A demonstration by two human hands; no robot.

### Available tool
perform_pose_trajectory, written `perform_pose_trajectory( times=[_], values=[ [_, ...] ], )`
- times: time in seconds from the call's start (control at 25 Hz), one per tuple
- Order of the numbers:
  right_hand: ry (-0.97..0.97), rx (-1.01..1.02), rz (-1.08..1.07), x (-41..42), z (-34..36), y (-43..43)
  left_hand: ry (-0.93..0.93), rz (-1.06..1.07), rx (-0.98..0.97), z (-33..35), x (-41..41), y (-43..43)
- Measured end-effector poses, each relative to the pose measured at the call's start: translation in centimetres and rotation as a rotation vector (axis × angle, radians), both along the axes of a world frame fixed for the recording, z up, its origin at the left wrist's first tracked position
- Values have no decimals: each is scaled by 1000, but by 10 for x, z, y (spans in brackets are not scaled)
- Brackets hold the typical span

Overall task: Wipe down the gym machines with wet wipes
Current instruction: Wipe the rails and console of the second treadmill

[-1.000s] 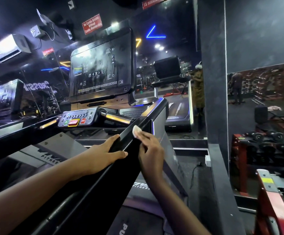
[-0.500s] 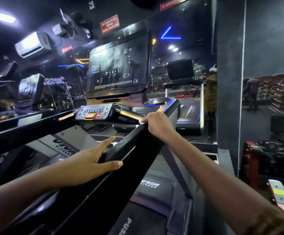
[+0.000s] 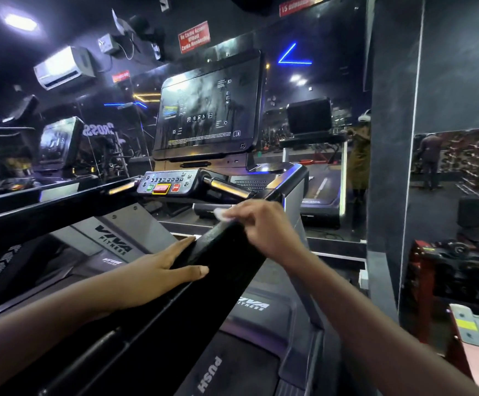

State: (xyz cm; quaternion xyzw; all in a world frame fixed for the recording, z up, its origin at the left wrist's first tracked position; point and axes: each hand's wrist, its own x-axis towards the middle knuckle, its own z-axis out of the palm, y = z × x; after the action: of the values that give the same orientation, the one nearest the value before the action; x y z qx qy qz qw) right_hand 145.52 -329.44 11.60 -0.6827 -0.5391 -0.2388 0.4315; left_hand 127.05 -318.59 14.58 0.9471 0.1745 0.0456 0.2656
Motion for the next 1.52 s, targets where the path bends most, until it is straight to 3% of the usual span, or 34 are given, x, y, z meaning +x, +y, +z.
perform_pose_trajectory(
  times=[0.12,0.16,0.64,0.8,0.92,1.08,1.32,1.4,1.52],
  values=[
    [107,-78,-383,54,6,4,89,12,41,3,-2,3],
    [88,-134,-421,62,4,5,100,15,42,2,-3,6],
    [-90,83,-190,-108,-26,-13,90,-56,-9,17,-34,10],
    [74,29,-27,-130,-9,-26,74,-81,7,13,-75,1],
    [165,-64,-282,-89,19,-12,45,-109,55,10,-92,-9],
    [34,-430,-449,-71,25,5,31,-116,40,2,-107,-12],
    [-158,-459,-454,-142,21,5,-97,-132,-138,-1,-112,-15],
    [-136,-415,-396,-170,16,-5,-116,-135,-211,0,-118,-21],
    [-43,-150,-163,-212,0,-30,-173,-142,-219,-3,-128,-19]
  ],
)
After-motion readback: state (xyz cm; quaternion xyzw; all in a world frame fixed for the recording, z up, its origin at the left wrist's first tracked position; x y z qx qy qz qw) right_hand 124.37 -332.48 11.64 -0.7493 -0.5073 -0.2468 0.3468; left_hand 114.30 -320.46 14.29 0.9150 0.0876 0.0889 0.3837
